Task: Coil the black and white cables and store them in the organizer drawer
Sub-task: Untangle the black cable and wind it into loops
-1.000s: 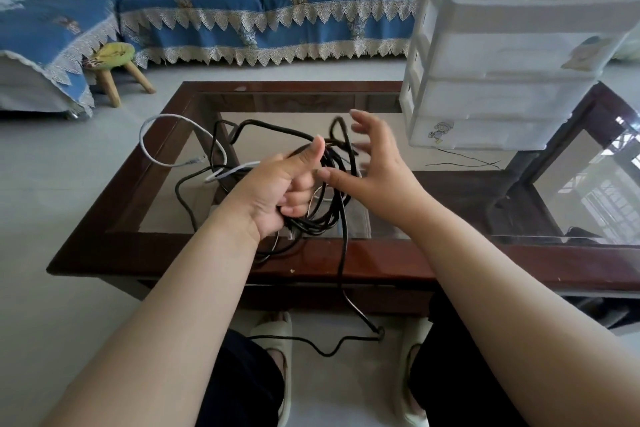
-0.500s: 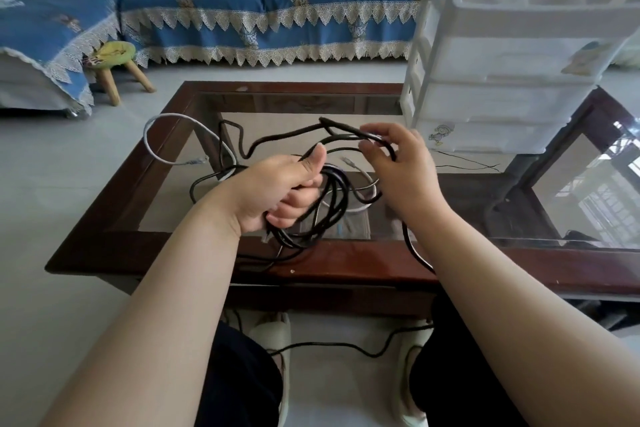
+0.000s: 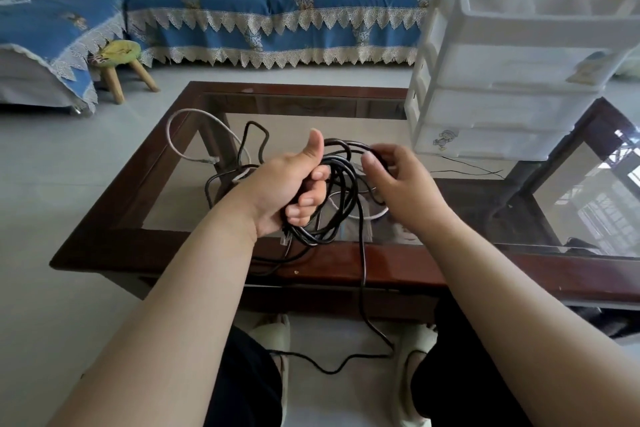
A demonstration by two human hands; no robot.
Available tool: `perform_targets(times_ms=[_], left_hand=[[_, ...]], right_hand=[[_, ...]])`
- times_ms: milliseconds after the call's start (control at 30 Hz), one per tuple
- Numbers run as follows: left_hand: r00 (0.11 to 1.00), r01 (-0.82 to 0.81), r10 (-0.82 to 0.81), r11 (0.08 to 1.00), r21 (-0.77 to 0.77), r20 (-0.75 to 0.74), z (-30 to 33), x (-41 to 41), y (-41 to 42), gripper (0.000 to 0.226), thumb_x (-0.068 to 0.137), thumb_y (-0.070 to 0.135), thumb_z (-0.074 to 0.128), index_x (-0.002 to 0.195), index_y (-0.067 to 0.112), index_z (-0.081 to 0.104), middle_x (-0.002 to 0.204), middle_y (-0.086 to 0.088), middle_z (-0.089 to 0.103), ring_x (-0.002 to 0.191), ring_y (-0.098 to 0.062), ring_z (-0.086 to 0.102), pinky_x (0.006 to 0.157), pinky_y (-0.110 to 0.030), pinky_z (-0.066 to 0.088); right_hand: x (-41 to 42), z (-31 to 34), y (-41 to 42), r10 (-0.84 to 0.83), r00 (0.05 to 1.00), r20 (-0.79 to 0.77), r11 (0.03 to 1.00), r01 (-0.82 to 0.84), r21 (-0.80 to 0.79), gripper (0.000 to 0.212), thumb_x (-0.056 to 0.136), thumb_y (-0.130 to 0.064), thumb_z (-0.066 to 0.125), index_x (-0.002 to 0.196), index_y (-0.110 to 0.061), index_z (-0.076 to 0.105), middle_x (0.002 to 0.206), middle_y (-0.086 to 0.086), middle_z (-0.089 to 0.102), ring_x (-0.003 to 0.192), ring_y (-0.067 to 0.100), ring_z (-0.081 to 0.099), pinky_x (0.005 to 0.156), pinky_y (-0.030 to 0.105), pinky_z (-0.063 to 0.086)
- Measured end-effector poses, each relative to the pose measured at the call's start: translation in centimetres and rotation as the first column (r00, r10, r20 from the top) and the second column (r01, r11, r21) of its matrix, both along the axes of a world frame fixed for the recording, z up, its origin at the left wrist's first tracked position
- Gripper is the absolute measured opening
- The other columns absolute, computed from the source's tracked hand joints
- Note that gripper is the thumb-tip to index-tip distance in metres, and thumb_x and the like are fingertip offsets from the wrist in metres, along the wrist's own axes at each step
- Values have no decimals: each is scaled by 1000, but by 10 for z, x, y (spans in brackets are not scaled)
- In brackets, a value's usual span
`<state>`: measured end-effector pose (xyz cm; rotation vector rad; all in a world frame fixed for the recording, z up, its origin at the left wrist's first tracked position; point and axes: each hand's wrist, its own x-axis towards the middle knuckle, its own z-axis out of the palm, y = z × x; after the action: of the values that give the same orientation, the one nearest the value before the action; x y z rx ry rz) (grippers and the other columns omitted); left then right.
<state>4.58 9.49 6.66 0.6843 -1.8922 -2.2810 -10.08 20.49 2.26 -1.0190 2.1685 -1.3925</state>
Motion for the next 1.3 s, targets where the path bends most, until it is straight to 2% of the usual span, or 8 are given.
perform_targets(times_ms=[100, 267, 467, 633, 900, 1100, 1200, 1300], left_hand=[[999, 45, -45, 999, 7, -5, 0, -3, 6, 52, 82, 65, 34, 71, 14, 37, 45, 1, 36, 30, -6, 29, 33, -18, 28], [997, 72, -73, 997, -32, -28, 0, -7, 15, 53, 84, 64, 28, 74, 13, 38, 45, 1, 38, 32, -10, 34, 36, -20, 35], [996, 83, -82, 997, 8, -40, 1, -10, 15, 63, 81, 71, 24, 66, 11, 39, 35, 4, 27, 23, -5, 21, 30, -13, 23], [998, 69, -68, 998, 17, -7, 0, -12, 14, 69, 92, 68, 20, 55, 14, 40, 32, 4, 26, 22, -6, 19, 31, -14, 16], [964, 205, -115, 896, 395, -240, 3, -11, 4, 40, 93, 33, 32, 58, 17, 45, 35, 11, 28, 28, -5, 13, 33, -15, 11], [930, 281, -124, 848, 450, -347, 5, -7, 1, 38, 92, 33, 35, 62, 17, 49, 42, 10, 17, 31, -6, 13, 32, -16, 13], [925, 273, -91, 835, 478, -368, 4, -8, -2, 38, 93, 33, 34, 62, 17, 49, 42, 10, 18, 30, -6, 13, 31, -16, 15], [931, 249, -64, 833, 495, -360, 3, -9, -5, 38, 93, 32, 33, 61, 17, 49, 42, 10, 17, 30, -6, 13, 30, -14, 17]], right_hand=[[11, 3, -3, 12, 999, 53, 974, 0, -225, 26, 93, -41, 52, 115, -27, 57, 105, -13, 61, 96, -1, 58, 84, 20, 45], [11, 2, -6, 7, 873, -488, 948, -162, -275, 38, 94, -40, 49, 123, -19, 59, 129, -1, 46, 125, 15, 42, 105, 29, 35], [19, 6, -5, -46, 806, -590, 904, -217, -368, 32, 95, -32, 47, 104, -6, 63, 99, -1, 64, 98, 14, 56, 84, 35, 46], [20, 17, 1, 249, 961, -116, 931, -271, -244, 43, 101, -41, 32, 101, -14, 65, 93, 3, 70, 91, 16, 65, 84, 40, 51], [-9, 38, 9, 523, 774, 357, 841, -398, -367, 38, 94, -41, 42, 94, -15, 69, 72, 3, 63, 65, 14, 58, 62, 23, 48], [-21, 38, 17, 581, 713, 392, 813, -480, -331, 22, 91, -29, 54, 90, -17, 72, 80, 5, 66, 80, 27, 53, 76, 38, 43], [-23, 38, 18, 483, 817, 315, 873, -424, -241, 16, 94, -6, 52, 94, -13, 66, 69, -2, 66, 57, 9, 58, 50, 18, 46], [-25, 39, 19, 397, 866, 304, 914, -342, -218, 12, 94, -12, 54, 90, -12, 65, 61, -4, 63, 43, 3, 51, 38, 14, 37]])
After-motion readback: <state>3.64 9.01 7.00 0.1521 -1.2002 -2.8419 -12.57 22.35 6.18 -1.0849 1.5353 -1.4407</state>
